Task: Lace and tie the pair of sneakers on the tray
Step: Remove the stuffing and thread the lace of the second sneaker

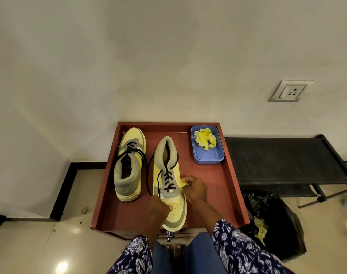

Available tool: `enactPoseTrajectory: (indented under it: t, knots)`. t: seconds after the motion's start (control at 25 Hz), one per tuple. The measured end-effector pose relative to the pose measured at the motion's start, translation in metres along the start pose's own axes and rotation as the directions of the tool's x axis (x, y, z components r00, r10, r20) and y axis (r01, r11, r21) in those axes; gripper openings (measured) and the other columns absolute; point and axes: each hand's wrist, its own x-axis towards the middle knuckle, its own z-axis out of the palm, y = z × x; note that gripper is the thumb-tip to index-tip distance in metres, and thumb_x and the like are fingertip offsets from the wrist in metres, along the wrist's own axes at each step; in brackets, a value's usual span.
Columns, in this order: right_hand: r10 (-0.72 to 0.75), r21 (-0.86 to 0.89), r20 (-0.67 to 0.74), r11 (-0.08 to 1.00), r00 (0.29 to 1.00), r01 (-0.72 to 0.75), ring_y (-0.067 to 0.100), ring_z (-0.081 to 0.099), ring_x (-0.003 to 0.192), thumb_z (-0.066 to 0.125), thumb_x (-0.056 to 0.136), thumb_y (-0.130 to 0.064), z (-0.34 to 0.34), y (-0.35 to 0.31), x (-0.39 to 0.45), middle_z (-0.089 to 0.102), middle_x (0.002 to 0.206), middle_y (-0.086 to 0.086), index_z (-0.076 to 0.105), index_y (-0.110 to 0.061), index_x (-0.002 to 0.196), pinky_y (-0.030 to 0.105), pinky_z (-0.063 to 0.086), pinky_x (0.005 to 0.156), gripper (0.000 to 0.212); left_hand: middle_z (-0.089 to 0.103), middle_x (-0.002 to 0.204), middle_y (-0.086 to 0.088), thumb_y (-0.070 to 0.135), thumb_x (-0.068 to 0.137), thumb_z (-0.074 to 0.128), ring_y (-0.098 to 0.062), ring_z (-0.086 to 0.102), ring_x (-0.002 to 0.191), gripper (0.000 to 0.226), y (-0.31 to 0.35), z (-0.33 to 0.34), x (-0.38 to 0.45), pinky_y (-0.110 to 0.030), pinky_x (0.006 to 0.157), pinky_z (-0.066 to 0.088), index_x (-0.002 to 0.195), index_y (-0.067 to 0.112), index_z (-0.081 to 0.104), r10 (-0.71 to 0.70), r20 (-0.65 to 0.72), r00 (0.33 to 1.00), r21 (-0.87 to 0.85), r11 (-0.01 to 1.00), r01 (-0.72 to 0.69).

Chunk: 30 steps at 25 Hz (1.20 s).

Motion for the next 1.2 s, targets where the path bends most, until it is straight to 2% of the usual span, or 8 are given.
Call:
enactPoseTrajectory:
  t: [0.12,0.2,0.36,0.48,0.72,0.88,1.04,1.2]
  knots:
    - [0.004,0.060,-0.003,0.998,1.000,-0.004,0.017,0.062,0.090,0.054,0.078,0.004,-0.001,-0.013,0.005,0.072,0.100,0.008,0.072,-0.009,0.093,0.031,0.052,0.089,0.026,0.064,0.102,-0.026,0.022,0.077,0.073,-0.040,0.062,0.102,0.030,-0.002,0.001,0.001,-0.039,0.082,0.051,0.075,0.002,0.051,0.018,0.004,1.000,-0.016,1.000,-0.018]
    - [-0.059,0.068,-0.006,0.996,0.998,0.059,0.019,0.063,0.091,0.055,0.080,0.003,0.000,-0.019,0.004,0.072,0.099,0.007,0.072,-0.010,0.092,0.027,0.051,0.087,0.025,0.064,0.099,-0.027,0.022,0.077,0.073,-0.041,0.062,0.100,0.032,-0.002,0.001,0.001,-0.039,0.081,0.050,0.067,0.005,0.048,0.042,-0.009,0.999,0.008,0.999,-0.042]
    - [-0.248,-0.076,0.042,0.965,0.968,0.251,0.023,0.060,0.104,0.051,0.082,0.005,0.000,-0.013,-0.010,0.065,0.111,0.012,0.070,-0.006,0.103,0.013,0.037,0.089,0.029,0.063,0.113,-0.025,0.023,0.078,0.072,-0.033,0.060,0.106,0.045,0.000,-0.002,0.000,-0.034,0.085,0.048,0.104,-0.010,0.059,0.028,-0.042,0.999,0.018,0.999,-0.027]
    - [-0.311,-0.158,0.095,0.933,0.946,0.322,0.024,0.058,0.110,0.049,0.084,0.005,0.000,-0.001,-0.020,0.060,0.117,0.013,0.066,-0.006,0.111,0.018,0.037,0.099,0.034,0.062,0.116,-0.021,0.021,0.078,0.071,-0.031,0.060,0.108,0.046,0.001,0.000,0.002,-0.033,0.086,0.048,0.111,-0.008,0.056,0.009,-0.039,0.999,0.051,0.999,-0.007]
    - [-0.310,-0.171,0.089,0.931,0.946,0.322,0.024,0.057,0.110,0.047,0.088,0.001,0.001,0.006,-0.023,0.058,0.119,0.013,0.063,-0.008,0.116,0.012,0.033,0.094,0.033,0.061,0.119,-0.012,0.039,0.084,0.058,-0.029,0.059,0.110,0.046,0.011,-0.010,-0.004,-0.034,0.089,0.047,0.116,0.006,0.057,-0.065,-0.080,0.995,0.305,0.948,0.087]
    - [-0.288,-0.146,0.058,0.945,0.956,0.294,0.026,0.057,0.106,0.048,0.084,0.003,0.005,-0.004,-0.012,0.059,0.112,0.015,0.064,-0.007,0.109,0.015,0.036,0.088,0.031,0.061,0.118,-0.016,0.027,0.082,0.068,-0.029,0.058,0.111,0.047,0.007,-0.001,-0.003,-0.031,0.089,0.046,0.115,-0.003,0.055,-0.018,-0.041,0.999,0.098,0.995,0.022]
    - [-0.314,-0.159,0.023,0.936,0.949,0.314,0.029,0.058,0.100,0.051,0.083,-0.001,0.008,-0.022,0.003,0.063,0.106,0.017,0.065,-0.005,0.104,0.025,0.041,0.084,0.026,0.062,0.098,-0.013,0.024,0.082,0.068,-0.030,0.062,0.104,0.032,0.002,-0.001,-0.004,-0.029,0.081,0.048,0.097,0.001,0.053,0.025,-0.043,0.999,0.052,0.998,-0.023]
    - [-0.367,-0.132,0.005,0.922,0.930,0.365,0.029,0.059,0.097,0.051,0.084,-0.001,0.010,-0.038,0.011,0.066,0.102,0.017,0.067,-0.004,0.101,0.027,0.042,0.082,0.023,0.063,0.112,-0.024,0.017,0.080,0.070,-0.036,0.062,0.104,0.042,0.003,0.002,-0.002,-0.035,0.082,0.050,0.111,-0.008,0.055,-0.001,-0.021,1.000,-0.006,1.000,0.001]
